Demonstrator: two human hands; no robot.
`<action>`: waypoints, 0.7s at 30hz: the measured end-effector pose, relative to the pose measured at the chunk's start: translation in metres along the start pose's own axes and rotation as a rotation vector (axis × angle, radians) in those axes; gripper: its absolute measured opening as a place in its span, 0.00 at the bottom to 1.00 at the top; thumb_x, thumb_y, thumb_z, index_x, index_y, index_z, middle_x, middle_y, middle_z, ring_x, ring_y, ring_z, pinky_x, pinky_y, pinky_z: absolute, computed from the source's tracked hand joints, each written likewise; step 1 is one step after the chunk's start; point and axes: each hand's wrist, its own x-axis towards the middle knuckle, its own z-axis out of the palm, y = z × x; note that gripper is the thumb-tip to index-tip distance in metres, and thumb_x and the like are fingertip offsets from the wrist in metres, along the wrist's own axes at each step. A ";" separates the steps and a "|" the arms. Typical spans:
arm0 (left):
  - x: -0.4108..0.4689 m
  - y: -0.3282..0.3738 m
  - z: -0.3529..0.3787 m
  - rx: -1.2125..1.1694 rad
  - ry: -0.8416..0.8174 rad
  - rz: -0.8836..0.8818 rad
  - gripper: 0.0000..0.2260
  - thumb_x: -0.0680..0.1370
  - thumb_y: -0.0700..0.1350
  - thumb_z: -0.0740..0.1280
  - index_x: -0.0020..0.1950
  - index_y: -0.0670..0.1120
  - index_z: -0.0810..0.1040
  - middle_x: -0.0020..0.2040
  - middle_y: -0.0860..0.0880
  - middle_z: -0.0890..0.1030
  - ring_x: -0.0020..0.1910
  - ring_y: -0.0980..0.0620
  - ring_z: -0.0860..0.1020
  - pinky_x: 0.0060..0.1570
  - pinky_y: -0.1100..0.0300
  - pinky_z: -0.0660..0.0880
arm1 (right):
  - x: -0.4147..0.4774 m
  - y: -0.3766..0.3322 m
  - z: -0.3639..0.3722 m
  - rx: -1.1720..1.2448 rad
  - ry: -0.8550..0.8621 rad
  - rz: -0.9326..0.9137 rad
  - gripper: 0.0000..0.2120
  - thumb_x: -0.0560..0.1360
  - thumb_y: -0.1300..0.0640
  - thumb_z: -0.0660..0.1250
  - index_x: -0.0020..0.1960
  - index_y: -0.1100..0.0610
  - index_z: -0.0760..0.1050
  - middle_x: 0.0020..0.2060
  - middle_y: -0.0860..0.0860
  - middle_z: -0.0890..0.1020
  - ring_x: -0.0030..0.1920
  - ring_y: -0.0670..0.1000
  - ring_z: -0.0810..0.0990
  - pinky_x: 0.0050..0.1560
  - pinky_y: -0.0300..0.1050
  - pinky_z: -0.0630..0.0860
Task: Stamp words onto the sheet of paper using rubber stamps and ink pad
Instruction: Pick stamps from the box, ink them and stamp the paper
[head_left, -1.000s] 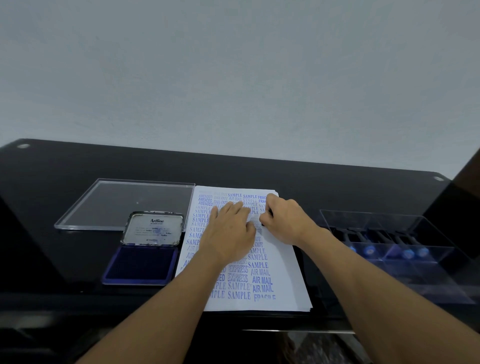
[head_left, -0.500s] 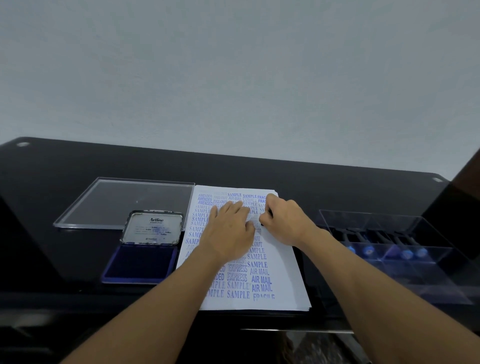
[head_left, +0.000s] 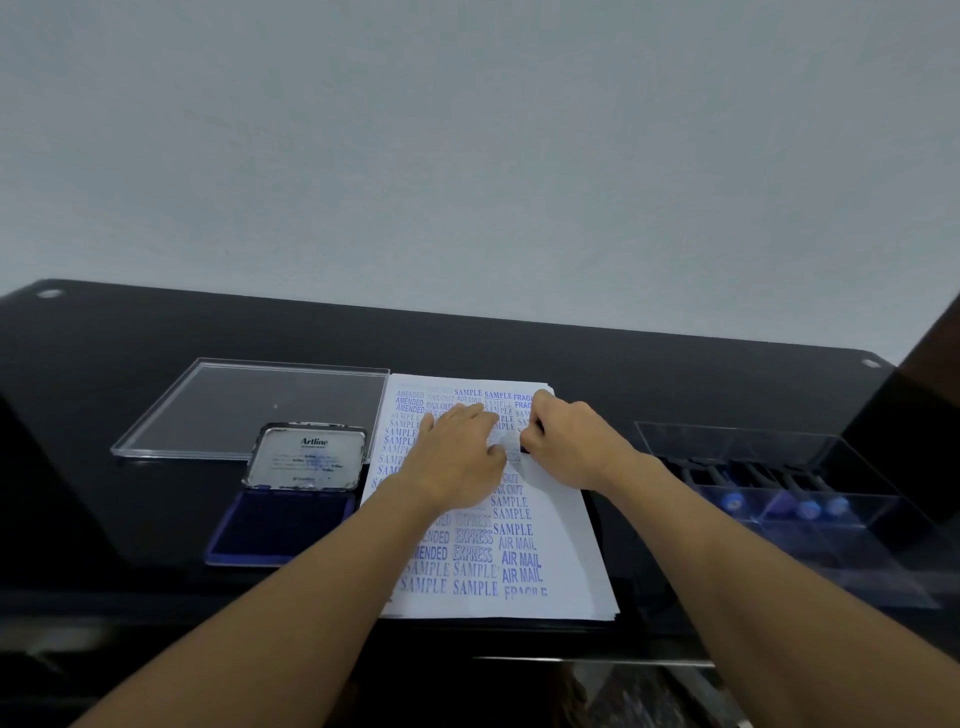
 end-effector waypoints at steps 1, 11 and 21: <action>-0.001 0.000 -0.001 -0.024 0.011 -0.002 0.23 0.82 0.48 0.55 0.78 0.47 0.62 0.79 0.49 0.59 0.78 0.51 0.55 0.77 0.43 0.47 | -0.001 0.000 -0.002 0.016 0.022 -0.002 0.07 0.80 0.54 0.58 0.46 0.57 0.67 0.39 0.56 0.79 0.34 0.55 0.74 0.34 0.54 0.72; -0.014 0.005 -0.037 -0.129 0.104 -0.042 0.22 0.84 0.48 0.57 0.78 0.49 0.62 0.79 0.51 0.60 0.78 0.50 0.57 0.77 0.46 0.54 | -0.009 -0.005 -0.049 0.177 0.192 0.011 0.06 0.80 0.56 0.60 0.47 0.55 0.74 0.41 0.50 0.80 0.38 0.50 0.76 0.35 0.43 0.72; -0.023 0.008 -0.047 -0.127 0.118 -0.061 0.20 0.84 0.47 0.57 0.77 0.49 0.64 0.78 0.50 0.62 0.76 0.49 0.61 0.76 0.44 0.56 | -0.019 -0.008 -0.058 0.180 0.172 -0.001 0.06 0.80 0.57 0.60 0.48 0.54 0.75 0.42 0.49 0.81 0.38 0.47 0.77 0.34 0.38 0.70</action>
